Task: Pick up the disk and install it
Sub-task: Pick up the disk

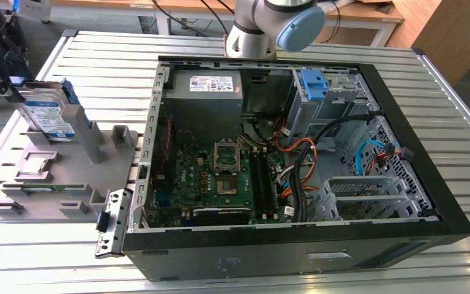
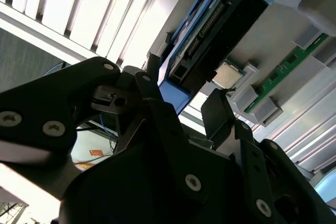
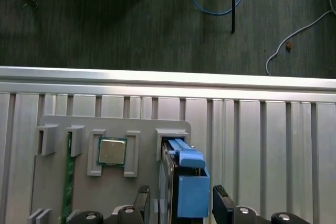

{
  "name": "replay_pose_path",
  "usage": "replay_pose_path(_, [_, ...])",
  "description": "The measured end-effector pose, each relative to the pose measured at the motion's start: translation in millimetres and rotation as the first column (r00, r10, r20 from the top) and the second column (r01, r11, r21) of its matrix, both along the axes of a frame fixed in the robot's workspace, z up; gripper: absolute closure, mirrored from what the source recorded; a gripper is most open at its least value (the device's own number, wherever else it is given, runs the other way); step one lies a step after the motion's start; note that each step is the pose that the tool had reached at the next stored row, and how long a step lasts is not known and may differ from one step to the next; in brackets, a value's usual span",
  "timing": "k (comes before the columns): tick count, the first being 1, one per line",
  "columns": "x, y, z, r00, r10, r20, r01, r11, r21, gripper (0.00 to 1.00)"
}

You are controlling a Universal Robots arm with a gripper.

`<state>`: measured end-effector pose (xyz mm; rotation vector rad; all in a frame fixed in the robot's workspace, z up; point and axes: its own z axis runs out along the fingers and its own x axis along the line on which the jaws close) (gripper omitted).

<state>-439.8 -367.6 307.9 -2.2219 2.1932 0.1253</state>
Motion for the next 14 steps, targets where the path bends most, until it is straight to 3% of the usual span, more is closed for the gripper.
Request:
replay_pose_path(7, [18.0,0.0,-0.5,1.0,0.0,0.0,0.0,1.0,0.0,0.41])
replay_pose_path(14, [19.8,0.0,-4.7,1.0,0.001,0.0027,-0.001,1.0,0.0001,0.41])
